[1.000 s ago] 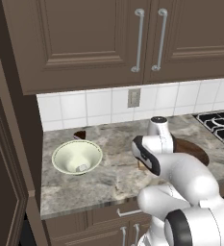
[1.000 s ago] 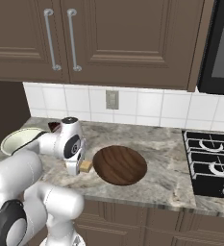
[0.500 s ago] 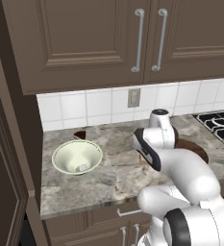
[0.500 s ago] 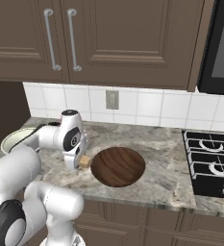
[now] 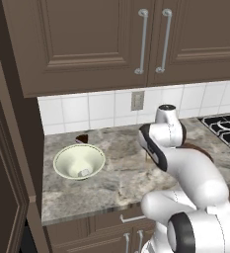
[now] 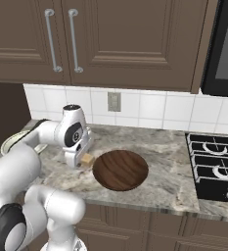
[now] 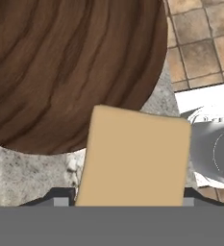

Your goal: Pick both bowls and place them on the counter. Then place the cream cheese stick in one bowl and place the marshmallow in the other bowl.

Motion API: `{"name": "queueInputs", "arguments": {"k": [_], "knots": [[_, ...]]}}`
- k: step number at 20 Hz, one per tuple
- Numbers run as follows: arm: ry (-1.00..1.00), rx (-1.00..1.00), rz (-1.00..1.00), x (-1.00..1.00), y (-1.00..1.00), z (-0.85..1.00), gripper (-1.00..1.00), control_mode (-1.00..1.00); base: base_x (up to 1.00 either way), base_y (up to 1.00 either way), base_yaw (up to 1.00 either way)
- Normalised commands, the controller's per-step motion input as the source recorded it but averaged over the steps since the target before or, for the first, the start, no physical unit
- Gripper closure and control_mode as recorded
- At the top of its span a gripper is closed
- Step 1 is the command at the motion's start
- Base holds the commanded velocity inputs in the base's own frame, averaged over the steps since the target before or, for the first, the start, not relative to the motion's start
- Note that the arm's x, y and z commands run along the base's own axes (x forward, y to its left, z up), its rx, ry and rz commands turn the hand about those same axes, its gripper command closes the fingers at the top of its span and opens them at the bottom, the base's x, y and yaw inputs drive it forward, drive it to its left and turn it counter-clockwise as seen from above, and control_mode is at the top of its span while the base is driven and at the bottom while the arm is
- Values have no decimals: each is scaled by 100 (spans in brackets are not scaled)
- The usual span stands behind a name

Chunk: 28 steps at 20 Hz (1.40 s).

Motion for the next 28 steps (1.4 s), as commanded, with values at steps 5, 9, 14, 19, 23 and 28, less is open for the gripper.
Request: {"name": "queueInputs", "arguments": {"k": [5,9,14,19,23,28], "knots": [[0,0,-3,0,-54,1,100,-100,0,0,0],[0,0,-2,0,-67,0,100,-100,0,0,0],[0,1,-3,0,-68,0,100,-100,0,0,0],[2,0,-3,5,-50,-16,100,-100,0,0,0],[3,0,-3,14,-18,-34,100,-100,0,0,0],[5,0,-3,26,-2,-31,100,-100,0,0,0]]}}
